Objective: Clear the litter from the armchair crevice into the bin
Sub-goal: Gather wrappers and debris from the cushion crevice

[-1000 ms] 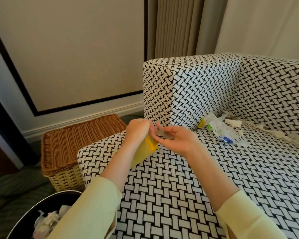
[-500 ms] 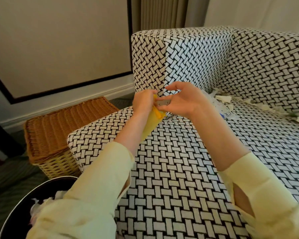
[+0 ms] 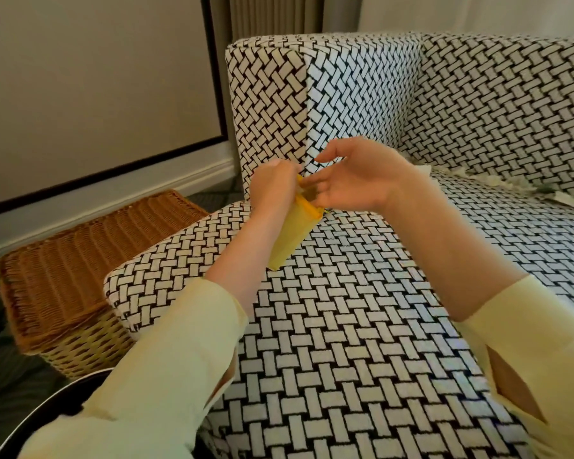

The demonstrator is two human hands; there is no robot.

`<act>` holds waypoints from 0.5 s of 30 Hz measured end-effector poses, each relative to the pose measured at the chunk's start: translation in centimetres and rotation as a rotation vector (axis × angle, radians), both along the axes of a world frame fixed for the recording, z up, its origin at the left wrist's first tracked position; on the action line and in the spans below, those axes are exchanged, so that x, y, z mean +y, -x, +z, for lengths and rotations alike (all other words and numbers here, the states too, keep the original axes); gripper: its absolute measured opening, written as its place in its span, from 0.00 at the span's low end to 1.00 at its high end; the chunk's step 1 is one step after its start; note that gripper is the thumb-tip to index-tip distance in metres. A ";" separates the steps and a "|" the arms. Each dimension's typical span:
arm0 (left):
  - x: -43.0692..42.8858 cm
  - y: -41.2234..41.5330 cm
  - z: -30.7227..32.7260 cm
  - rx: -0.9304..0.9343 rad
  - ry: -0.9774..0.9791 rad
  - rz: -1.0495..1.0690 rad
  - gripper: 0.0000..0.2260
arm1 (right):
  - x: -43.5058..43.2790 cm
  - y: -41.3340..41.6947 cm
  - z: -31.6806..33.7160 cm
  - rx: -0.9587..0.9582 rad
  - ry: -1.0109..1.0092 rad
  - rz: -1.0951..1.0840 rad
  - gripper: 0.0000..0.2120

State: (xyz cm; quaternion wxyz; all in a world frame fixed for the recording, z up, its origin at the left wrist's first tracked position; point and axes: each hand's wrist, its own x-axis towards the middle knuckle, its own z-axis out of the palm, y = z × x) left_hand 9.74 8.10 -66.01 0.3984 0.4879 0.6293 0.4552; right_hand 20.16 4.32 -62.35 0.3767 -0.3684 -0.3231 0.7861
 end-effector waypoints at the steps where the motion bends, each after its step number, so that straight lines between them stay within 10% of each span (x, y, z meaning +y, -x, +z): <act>1: 0.0 -0.1 -0.2 0.021 -0.085 -0.026 0.07 | 0.1 -0.3 -0.1 -0.008 -0.005 0.010 0.34; 9: -0.6 -1.3 0.5 0.287 -0.526 -0.290 0.16 | 0.8 -3.4 -1.2 -0.403 -0.239 0.040 0.10; 15: 1.6 -7.4 2.6 0.087 -0.330 -0.468 0.18 | 0.7 -7.8 -2.2 -0.264 -0.108 -0.335 0.11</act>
